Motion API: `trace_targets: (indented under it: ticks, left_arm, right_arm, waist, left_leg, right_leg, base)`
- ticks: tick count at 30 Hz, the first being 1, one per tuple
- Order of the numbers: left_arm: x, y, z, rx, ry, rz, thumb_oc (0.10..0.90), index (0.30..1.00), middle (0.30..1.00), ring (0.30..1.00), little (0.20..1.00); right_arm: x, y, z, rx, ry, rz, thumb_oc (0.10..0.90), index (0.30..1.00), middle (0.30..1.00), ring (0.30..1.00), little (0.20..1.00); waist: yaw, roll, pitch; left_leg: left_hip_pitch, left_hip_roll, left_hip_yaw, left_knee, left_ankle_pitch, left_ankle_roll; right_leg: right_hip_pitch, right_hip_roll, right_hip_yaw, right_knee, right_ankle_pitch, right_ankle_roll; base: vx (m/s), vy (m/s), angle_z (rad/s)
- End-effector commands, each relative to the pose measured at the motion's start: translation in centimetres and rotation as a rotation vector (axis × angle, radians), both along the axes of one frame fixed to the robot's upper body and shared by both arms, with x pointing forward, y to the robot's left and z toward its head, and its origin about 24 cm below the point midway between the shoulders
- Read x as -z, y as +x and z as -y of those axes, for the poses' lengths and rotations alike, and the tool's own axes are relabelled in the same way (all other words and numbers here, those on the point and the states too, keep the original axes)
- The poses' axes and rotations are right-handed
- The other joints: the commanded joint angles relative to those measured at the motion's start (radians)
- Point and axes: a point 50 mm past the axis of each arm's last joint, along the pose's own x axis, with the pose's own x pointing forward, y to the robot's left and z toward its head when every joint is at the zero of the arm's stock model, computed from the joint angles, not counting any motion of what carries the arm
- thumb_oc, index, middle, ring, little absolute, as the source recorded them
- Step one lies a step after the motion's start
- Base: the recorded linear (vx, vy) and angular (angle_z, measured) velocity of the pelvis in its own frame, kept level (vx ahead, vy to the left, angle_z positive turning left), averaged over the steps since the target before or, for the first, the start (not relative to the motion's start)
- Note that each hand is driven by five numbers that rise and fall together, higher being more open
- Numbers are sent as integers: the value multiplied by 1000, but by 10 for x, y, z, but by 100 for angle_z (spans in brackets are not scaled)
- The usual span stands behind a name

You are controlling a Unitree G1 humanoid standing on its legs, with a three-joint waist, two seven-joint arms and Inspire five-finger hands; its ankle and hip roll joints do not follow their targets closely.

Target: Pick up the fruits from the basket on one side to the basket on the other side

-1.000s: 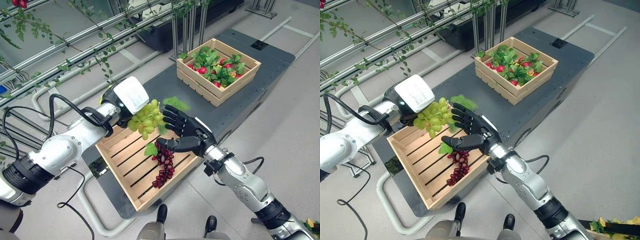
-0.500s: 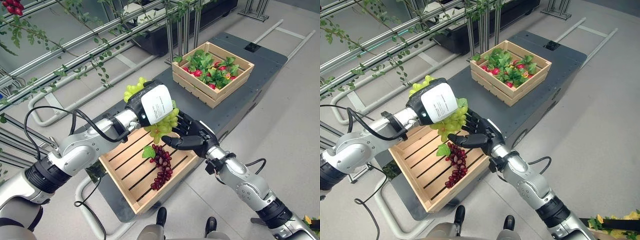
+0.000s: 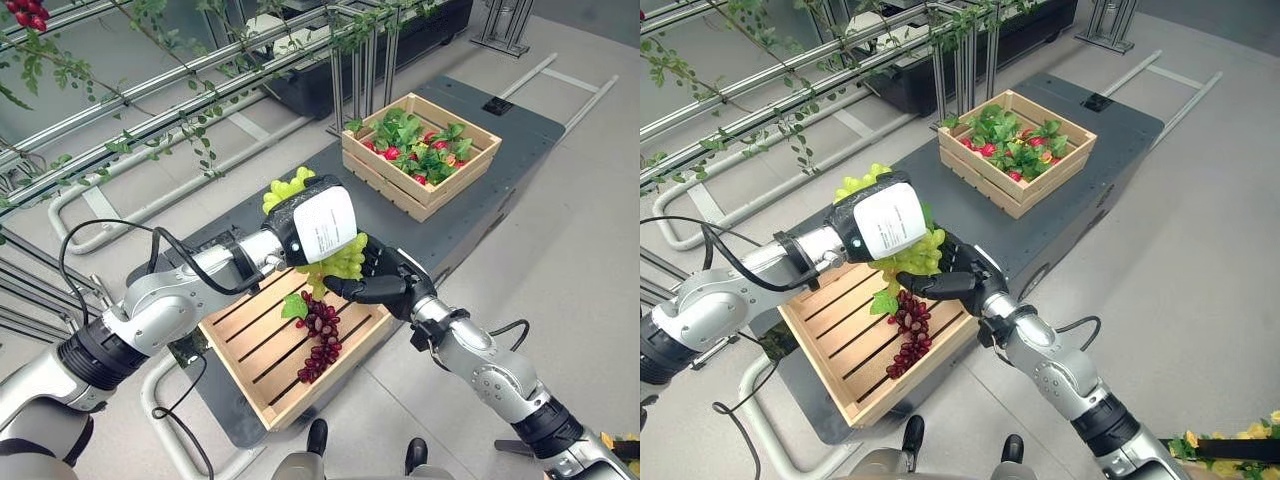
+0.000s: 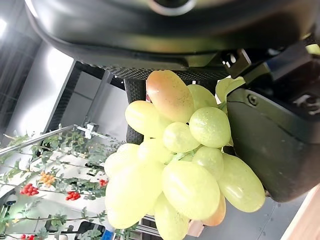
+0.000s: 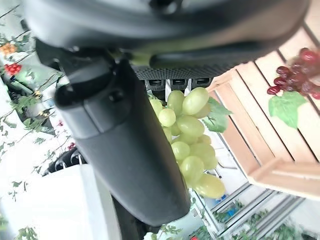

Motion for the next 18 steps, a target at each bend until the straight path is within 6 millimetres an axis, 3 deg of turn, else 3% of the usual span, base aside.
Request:
trace_targets:
  ticks: [1,11,12,13,14,18]
  left_arm:
    - [-44,-1,5,62,-191,194,400,300,300,300,300]
    - [-46,-3,10,66,-242,186,400,300,300,300,300]
    - [-46,-3,10,67,-244,186,400,300,300,300,300]
    - [-47,-4,11,67,-251,189,400,300,300,300,300]
    - [-48,-4,12,68,-257,192,400,300,300,300,300]
    - [-50,-6,13,76,-273,195,400,300,300,300,300]
  right_arm:
    - [-21,-2,-23,-21,242,26,800,900,900,900,900]
    - [-11,-4,-32,58,241,-49,800,900,900,900,900]
    - [-11,-4,-32,60,240,-52,740,811,811,811,811]
    - [-12,-3,-33,65,234,-58,491,436,436,436,436]
    - [-12,-3,-34,74,225,-59,400,300,300,300,300]
    - [-13,-2,-34,82,219,-62,400,300,300,300,300]
  waist:
    - [-7,-26,-180]
    - [-7,-26,-179]
    - [-7,-26,-179]
    - [-7,-26,-180]
    - [-7,-26,-180]
    - [-5,-27,-180]
  left_leg:
    - [74,-32,88,1,-115,0]
    - [73,-28,90,1,-116,1]
    - [72,-28,90,1,-116,0]
    - [71,-29,90,1,-115,1]
    - [71,-28,90,1,-116,1]
    - [71,-27,89,1,-116,0]
  right_leg:
    - [25,-7,30,2,-35,5]
    - [21,-9,32,2,-34,6]
    - [21,-9,33,2,-34,6]
    - [20,-10,34,2,-34,5]
    - [19,-10,34,2,-33,6]
    - [20,-12,33,2,-34,6]
  base:
    - [0,0,0]
    - [0,0,0]
    - [0,0,0]
    - [0,0,0]
    - [0,0,0]
    - [0,0,0]
